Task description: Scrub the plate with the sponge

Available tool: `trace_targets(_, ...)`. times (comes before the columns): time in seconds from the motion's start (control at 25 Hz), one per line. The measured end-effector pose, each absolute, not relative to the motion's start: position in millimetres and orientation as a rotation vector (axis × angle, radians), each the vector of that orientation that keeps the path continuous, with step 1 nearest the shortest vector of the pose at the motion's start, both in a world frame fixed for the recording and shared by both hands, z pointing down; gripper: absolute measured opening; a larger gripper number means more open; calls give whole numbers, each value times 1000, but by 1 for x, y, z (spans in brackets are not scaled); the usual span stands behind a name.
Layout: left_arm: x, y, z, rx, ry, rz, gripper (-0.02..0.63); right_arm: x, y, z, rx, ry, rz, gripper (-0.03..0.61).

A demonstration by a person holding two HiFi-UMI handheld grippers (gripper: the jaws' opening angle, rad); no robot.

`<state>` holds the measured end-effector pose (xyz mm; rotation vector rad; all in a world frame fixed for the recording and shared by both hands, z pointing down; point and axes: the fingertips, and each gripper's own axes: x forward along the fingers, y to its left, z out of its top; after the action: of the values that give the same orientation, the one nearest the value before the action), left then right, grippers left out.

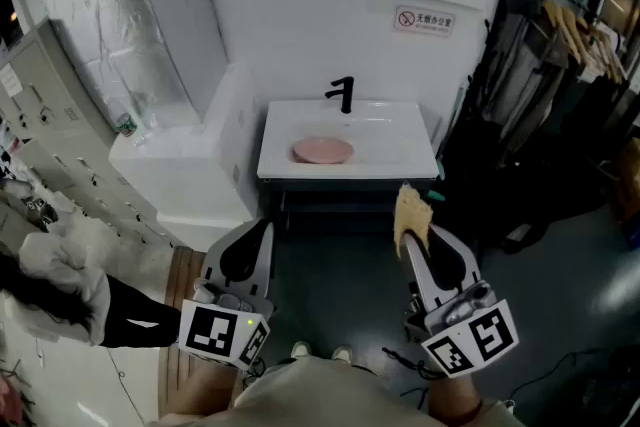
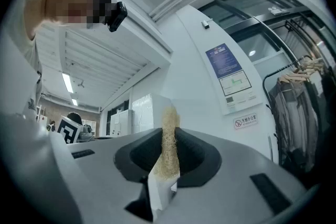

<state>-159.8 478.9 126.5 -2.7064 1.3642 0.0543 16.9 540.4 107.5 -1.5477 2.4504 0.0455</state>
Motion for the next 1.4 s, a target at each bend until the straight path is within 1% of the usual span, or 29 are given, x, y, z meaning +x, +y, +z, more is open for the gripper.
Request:
trace_targets(0.8,-139,480,138,-2672,1415,-7,5,34,538,119,-1499,2529,83,78)
trace_targets(1.4,-107,498,150,-2640,1408,-73,5,65,542,150,-1447,2516,-16,78)
